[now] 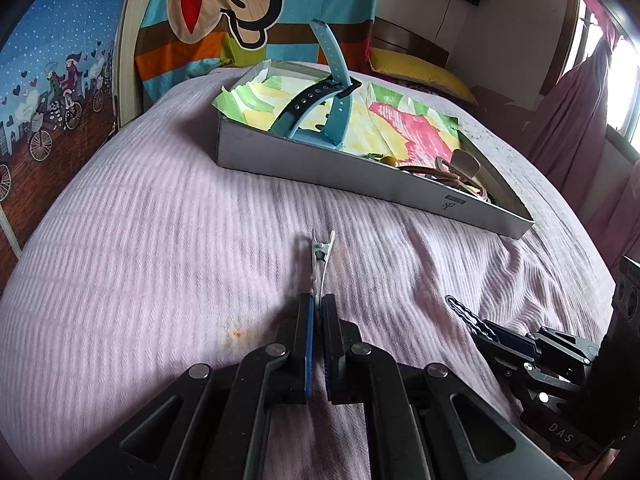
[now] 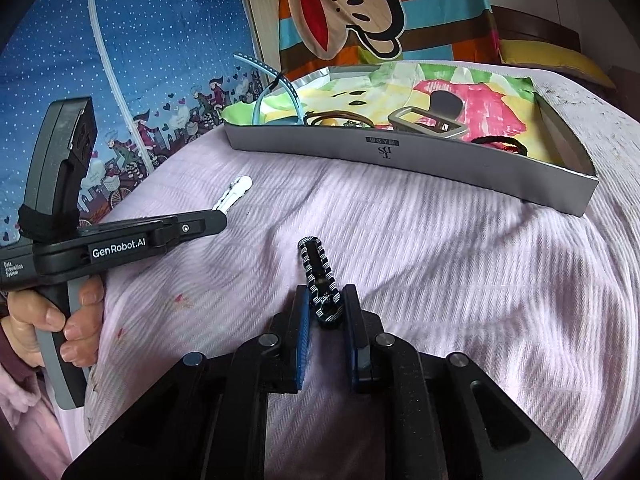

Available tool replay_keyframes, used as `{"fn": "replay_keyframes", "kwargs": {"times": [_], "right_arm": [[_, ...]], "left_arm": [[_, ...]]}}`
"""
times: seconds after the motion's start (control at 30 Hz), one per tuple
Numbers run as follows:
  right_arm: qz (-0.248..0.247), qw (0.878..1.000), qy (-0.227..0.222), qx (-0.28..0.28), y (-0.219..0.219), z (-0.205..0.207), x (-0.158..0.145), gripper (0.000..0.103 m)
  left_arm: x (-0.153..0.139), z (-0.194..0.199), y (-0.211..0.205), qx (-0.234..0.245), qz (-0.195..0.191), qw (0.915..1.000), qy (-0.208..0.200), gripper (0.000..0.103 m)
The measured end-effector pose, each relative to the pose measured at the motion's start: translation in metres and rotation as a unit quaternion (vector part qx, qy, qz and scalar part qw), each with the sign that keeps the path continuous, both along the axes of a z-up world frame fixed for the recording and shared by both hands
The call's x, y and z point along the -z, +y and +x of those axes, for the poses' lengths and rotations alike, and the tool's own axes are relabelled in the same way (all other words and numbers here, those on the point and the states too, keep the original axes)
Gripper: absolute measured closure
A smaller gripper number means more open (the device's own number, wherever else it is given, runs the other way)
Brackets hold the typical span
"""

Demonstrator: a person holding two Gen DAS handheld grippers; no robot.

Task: Organize jewelry
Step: 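Carry the white clip and black-and-white beaded strip over the tray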

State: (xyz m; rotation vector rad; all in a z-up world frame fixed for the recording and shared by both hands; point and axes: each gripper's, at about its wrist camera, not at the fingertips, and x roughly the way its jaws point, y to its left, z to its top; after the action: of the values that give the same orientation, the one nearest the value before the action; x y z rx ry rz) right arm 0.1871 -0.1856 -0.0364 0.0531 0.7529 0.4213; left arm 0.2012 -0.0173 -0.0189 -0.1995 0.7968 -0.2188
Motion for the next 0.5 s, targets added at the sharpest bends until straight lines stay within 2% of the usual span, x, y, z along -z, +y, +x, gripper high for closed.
{"fn": "replay_keyframes", "kwargs": {"times": [0.27, 0.5], "right_arm": [[0.007, 0.999, -0.036, 0.004, 0.001, -0.006, -0.009, 0.089], [0.042, 0.996, -0.073, 0.038, -0.018, -0.005, -0.026, 0.089]], "left_arm": [[-0.019, -0.019, -0.009, -0.003, 0.026, 0.9981, -0.055, 0.099], [-0.040, -0.021, -0.018, 0.007, 0.033, 0.9960, -0.083, 0.099]]}}
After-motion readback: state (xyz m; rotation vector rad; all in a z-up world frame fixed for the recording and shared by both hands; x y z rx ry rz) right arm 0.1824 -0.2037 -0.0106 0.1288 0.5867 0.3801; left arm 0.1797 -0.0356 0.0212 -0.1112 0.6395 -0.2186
